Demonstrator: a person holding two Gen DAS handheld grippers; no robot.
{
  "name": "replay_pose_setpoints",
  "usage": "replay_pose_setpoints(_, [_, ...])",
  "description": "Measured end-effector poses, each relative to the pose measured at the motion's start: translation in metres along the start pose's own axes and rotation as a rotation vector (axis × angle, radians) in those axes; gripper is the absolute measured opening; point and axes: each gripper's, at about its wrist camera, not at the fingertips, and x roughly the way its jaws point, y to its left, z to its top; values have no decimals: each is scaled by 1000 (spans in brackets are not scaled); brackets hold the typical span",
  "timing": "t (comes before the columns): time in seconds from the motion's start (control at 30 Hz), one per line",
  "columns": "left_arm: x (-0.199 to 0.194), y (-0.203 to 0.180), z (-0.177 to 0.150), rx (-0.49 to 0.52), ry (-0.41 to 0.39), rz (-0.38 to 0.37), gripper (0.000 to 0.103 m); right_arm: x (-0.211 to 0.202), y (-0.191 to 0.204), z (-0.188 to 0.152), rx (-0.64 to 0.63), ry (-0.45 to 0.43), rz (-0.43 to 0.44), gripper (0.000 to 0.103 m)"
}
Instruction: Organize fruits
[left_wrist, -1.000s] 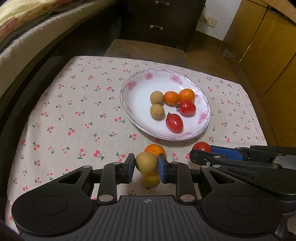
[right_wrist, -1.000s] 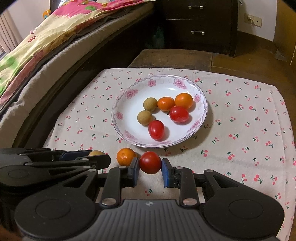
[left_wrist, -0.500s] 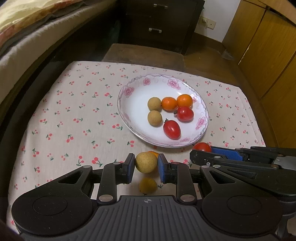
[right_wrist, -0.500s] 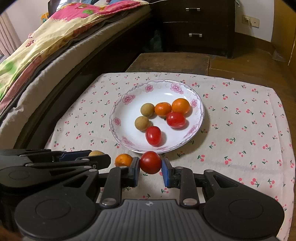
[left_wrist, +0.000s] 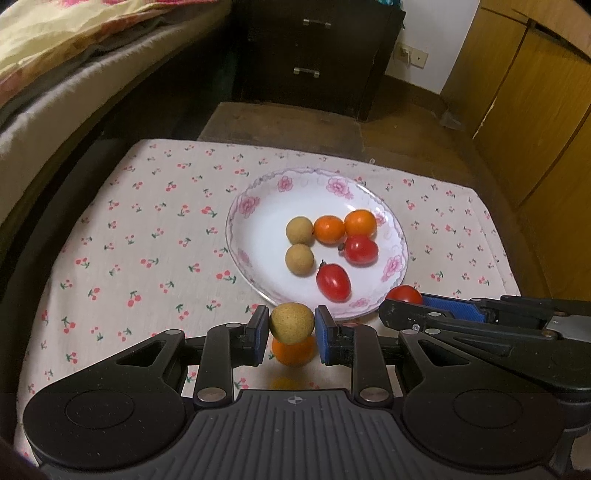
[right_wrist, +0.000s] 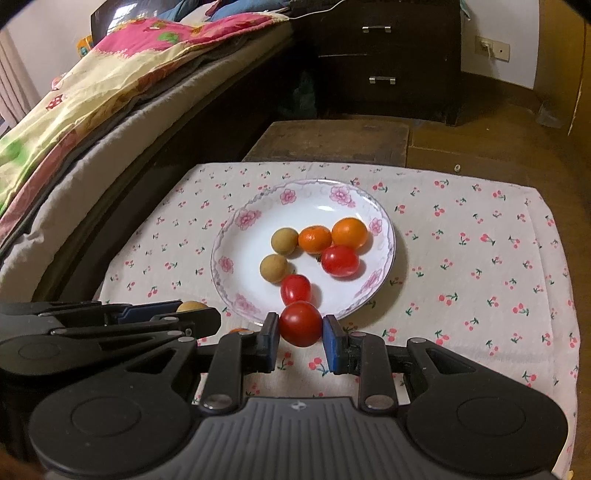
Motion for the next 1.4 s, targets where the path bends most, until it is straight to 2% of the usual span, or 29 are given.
replay_pose_setpoints(0.97, [17, -6, 30, 6, -11, 9, 33, 11, -14, 25, 37, -23, -14, 28])
replay_pose_setpoints(1.4, [31, -5, 28, 4, 13, 28, 33, 27, -17, 25, 41, 5, -19, 28])
